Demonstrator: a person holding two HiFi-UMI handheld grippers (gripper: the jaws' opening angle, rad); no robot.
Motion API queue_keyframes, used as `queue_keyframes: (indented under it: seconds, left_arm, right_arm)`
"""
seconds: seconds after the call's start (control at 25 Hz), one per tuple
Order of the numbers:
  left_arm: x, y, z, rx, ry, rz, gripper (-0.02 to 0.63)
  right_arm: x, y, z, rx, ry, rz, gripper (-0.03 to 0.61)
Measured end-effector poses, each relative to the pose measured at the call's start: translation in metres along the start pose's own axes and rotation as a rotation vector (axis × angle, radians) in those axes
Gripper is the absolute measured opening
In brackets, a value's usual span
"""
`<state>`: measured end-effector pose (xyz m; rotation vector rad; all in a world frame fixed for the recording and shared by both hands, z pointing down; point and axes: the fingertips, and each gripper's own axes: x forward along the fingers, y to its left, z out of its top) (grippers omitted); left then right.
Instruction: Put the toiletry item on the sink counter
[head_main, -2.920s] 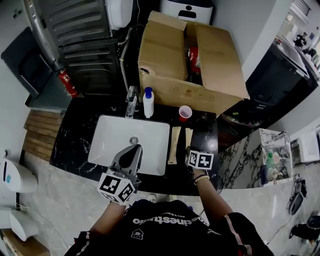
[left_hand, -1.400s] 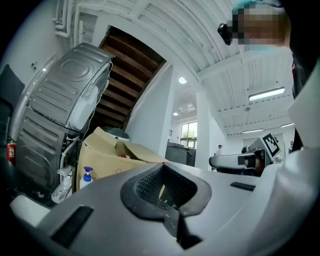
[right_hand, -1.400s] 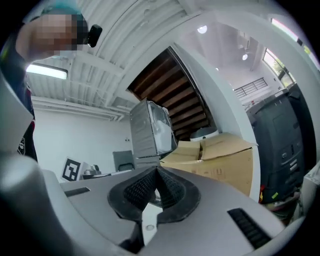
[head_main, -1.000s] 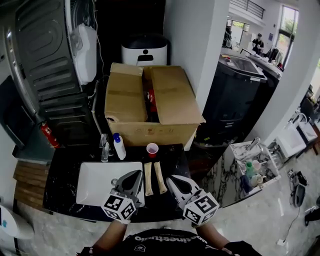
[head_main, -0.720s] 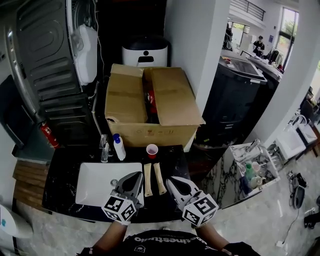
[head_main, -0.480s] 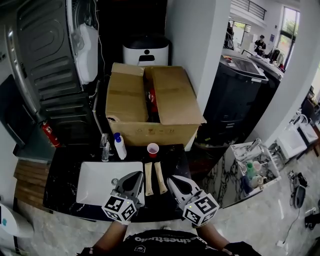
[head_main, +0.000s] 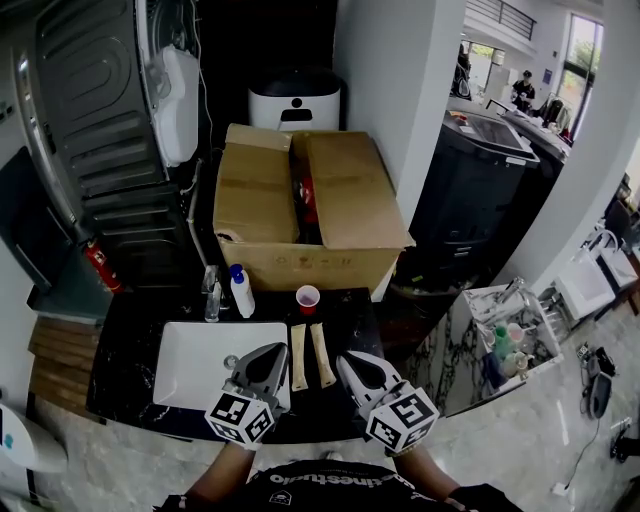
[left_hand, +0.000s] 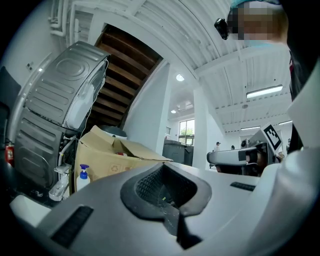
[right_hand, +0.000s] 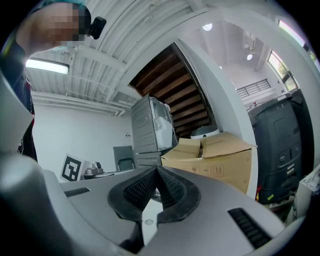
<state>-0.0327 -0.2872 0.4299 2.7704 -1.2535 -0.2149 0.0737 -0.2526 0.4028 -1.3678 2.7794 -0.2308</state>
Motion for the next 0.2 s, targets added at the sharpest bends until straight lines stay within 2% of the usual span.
queue_keyframes:
  seconds: [0.2]
  left_arm:
    - [0.0024, -0.0002, -0.0004, -0.001, -0.001, -0.005, 0.014]
  right_arm:
    - [0.0015, -0.0017, -0.0014, 0.003, 0.005, 0.000, 0.037]
